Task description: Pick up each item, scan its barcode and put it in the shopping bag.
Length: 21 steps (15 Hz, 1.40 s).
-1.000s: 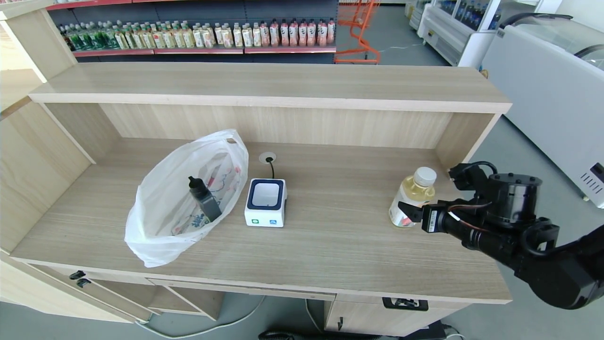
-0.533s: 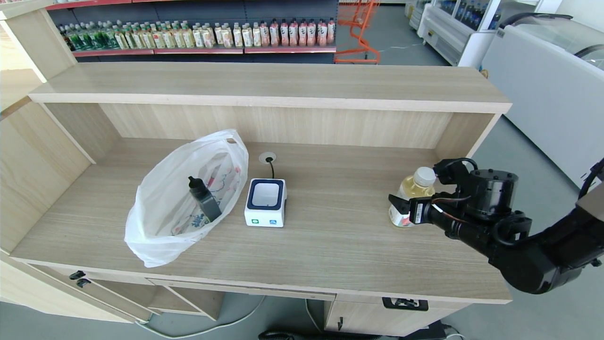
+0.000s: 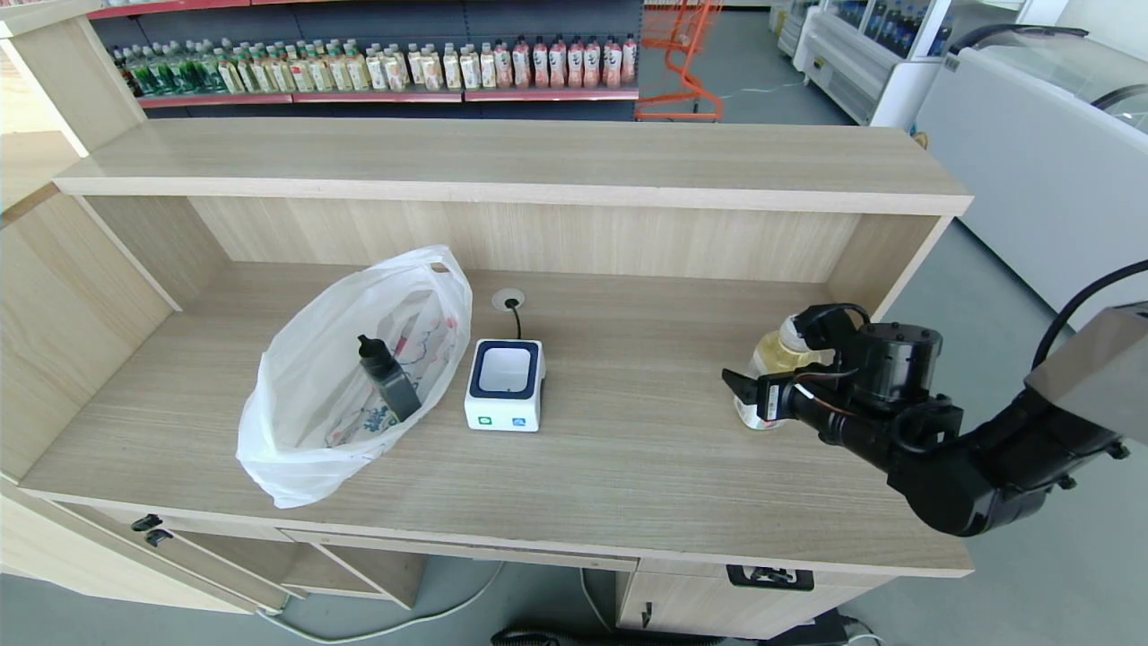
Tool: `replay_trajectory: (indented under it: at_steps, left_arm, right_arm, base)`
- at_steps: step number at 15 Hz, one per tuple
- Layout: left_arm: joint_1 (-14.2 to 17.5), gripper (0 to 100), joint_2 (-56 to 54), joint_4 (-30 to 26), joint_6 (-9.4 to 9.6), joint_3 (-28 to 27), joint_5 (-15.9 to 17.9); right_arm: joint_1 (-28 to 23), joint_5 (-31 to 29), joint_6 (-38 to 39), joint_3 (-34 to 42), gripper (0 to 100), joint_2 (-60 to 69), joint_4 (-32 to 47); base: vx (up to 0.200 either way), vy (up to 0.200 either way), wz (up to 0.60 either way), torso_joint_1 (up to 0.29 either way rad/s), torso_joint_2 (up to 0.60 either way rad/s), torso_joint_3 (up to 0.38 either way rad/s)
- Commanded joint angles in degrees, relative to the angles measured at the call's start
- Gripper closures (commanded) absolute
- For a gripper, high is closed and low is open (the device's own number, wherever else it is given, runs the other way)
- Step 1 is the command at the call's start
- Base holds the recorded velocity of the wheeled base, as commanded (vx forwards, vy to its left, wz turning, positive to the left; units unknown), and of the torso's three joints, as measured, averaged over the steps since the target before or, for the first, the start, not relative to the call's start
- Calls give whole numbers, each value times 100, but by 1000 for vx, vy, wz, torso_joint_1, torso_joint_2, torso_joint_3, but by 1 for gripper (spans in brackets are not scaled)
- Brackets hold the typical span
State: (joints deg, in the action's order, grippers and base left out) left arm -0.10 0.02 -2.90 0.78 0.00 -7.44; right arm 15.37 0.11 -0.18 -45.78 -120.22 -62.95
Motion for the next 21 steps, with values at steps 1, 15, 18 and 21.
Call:
replay_trajectory:
  at_steps: [1, 15, 18, 21]
  left_arm:
    - [1, 0, -2, 0, 1, 0, -3]
    - [1, 0, -2, 0, 1, 0, -3]
    - [1, 0, -2, 0, 1, 0, -3]
    - [1, 0, -2, 0, 1, 0, -3]
  right_arm:
    - [1, 24, -17, -248, 100, -212, 11]
    - [-570, 3557, 985, -485, 100, 2680, 2393]
    - [-377, 4603, 1196, -336, 100, 3321, 2894]
    - [572, 4594, 1495, 16, 100, 3629, 2894]
  base:
    - [0, 0, 0, 0, 0, 0]
    - [0, 0, 0, 0, 0, 0]
    - [0, 0, 0, 0, 0, 0]
    - [0, 0, 0, 0, 0, 0]
